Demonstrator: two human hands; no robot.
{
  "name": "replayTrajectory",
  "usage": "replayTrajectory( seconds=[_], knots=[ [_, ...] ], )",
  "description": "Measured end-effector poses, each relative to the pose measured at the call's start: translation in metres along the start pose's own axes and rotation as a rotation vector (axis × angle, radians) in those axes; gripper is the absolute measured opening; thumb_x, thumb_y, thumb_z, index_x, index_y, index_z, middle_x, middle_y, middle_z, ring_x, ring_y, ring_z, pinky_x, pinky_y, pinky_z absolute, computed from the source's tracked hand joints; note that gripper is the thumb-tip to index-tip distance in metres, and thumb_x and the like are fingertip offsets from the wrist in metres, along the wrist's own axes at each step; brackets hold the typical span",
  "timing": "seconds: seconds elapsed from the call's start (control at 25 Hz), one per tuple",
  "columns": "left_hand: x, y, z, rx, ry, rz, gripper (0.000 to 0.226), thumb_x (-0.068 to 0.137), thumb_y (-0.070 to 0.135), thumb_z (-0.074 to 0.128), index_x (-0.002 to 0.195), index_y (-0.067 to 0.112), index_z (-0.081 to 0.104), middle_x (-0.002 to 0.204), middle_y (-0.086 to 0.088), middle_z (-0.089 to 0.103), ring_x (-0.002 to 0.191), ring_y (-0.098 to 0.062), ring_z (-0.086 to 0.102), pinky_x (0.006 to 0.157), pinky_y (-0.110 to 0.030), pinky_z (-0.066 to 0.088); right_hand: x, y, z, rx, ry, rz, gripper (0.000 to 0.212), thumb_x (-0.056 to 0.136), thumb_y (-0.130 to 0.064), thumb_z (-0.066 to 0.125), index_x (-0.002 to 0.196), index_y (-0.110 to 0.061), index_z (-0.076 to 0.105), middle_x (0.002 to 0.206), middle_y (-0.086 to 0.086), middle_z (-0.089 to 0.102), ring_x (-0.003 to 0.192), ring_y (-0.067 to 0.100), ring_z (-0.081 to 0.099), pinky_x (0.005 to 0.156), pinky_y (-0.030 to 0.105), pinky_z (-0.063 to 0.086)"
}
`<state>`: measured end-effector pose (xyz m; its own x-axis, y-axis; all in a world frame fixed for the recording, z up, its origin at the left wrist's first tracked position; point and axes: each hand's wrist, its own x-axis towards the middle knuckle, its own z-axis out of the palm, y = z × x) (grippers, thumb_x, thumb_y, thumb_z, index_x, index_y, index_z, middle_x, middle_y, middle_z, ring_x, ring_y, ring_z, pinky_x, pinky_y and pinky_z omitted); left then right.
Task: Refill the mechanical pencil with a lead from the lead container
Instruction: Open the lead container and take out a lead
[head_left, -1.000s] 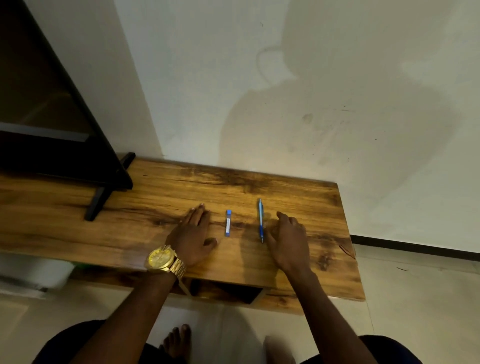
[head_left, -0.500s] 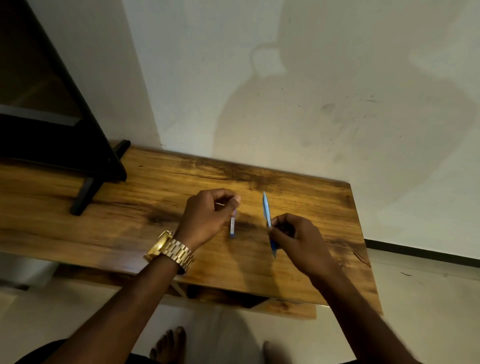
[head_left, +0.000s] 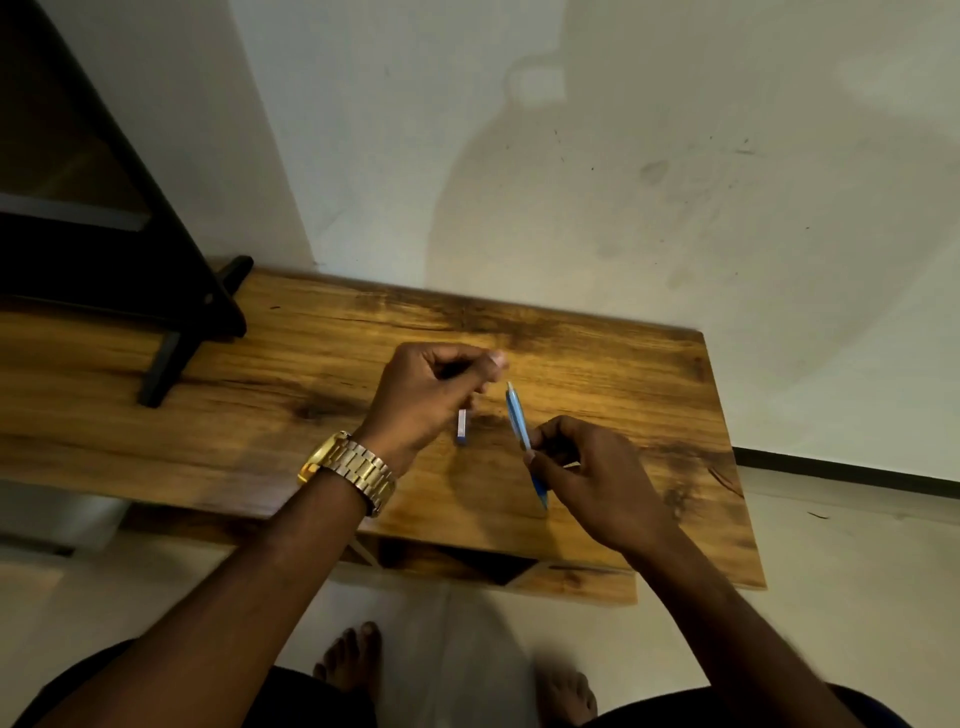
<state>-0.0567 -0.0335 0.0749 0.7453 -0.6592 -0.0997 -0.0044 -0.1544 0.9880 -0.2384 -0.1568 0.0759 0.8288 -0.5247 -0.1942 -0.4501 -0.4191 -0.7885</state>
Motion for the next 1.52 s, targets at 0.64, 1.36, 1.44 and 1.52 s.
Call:
replayTrajectory(
  seconds=[0.64,1.36,1.44,1.52],
  knots=[
    [0.023,-0.023,-0.044,0.964,0.233,-0.125,0.033,0.085,0.042,0.091,0.090,0.010,0.085,0.094,-0.007,0.083,0.102,-0.024,0.075,0.092,-0.040,0.060,0.010,0.006,-0.008,0.161,0.020,0.051,0.005,0.102,-0.019,0.075,0.107,-0.022,0.077,0.094,-0.003,0.081,0.088,0.012,0.080,0.084,0.032,0.067],
    [0.032,-0.011,-0.041,-0.018,-0.105,-0.158,0.010,0.092,0.024,0.084,0.096,0.015,0.084,0.085,0.000,0.084,0.079,-0.011,0.077,0.071,-0.024,0.065,0.017,0.008,0.008,-0.053,-0.058,-0.055,0.011,0.100,-0.021,0.078,0.110,-0.019,0.078,0.094,-0.014,0.076,0.090,0.000,0.073,0.073,0.007,0.052],
    [0.038,-0.013,-0.059,0.068,0.052,-0.130,0.014,0.087,0.028,0.088,0.095,0.017,0.085,0.084,0.002,0.084,0.077,-0.010,0.078,0.066,-0.018,0.063,0.017,0.009,0.006,-0.014,-0.053,-0.030,0.008,0.100,-0.021,0.078,0.108,-0.020,0.078,0.096,-0.010,0.078,0.090,0.004,0.075,0.076,0.013,0.054],
    [0.042,-0.024,-0.069,0.466,0.212,-0.037,0.013,0.087,0.029,0.091,0.093,0.018,0.086,0.081,0.005,0.082,0.064,-0.010,0.077,0.061,-0.011,0.057,0.017,0.010,0.002,0.072,-0.007,0.002,0.005,0.100,-0.020,0.078,0.103,-0.024,0.077,0.092,-0.007,0.080,0.086,0.007,0.078,0.078,0.021,0.060]
  ],
)
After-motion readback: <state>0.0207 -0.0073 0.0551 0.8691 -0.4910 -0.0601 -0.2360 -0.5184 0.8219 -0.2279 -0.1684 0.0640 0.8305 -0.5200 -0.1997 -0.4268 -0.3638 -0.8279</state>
